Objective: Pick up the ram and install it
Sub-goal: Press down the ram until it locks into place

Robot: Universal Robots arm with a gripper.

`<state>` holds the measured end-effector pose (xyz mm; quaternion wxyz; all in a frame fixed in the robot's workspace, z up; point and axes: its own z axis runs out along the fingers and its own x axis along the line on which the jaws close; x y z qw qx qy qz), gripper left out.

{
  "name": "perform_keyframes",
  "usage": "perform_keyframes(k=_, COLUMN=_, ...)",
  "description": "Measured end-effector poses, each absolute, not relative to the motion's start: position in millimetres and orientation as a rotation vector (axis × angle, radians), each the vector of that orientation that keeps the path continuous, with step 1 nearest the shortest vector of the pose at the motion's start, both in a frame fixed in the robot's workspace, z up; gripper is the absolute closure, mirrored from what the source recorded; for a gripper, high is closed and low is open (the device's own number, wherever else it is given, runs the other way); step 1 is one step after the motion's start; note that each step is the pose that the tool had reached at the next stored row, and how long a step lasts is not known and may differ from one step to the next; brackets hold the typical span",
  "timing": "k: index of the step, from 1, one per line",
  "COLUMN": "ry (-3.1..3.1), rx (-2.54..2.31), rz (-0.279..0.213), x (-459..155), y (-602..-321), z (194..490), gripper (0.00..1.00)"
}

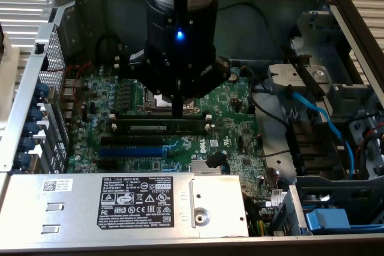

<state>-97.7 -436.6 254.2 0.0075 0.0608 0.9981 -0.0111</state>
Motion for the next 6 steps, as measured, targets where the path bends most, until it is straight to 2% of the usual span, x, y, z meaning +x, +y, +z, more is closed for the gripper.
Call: perform_keyframes(k=6, ry=3.12, rx=0.19, rz=-0.035, x=-97.7, y=-436.7, z=254.2, gripper=0.9)
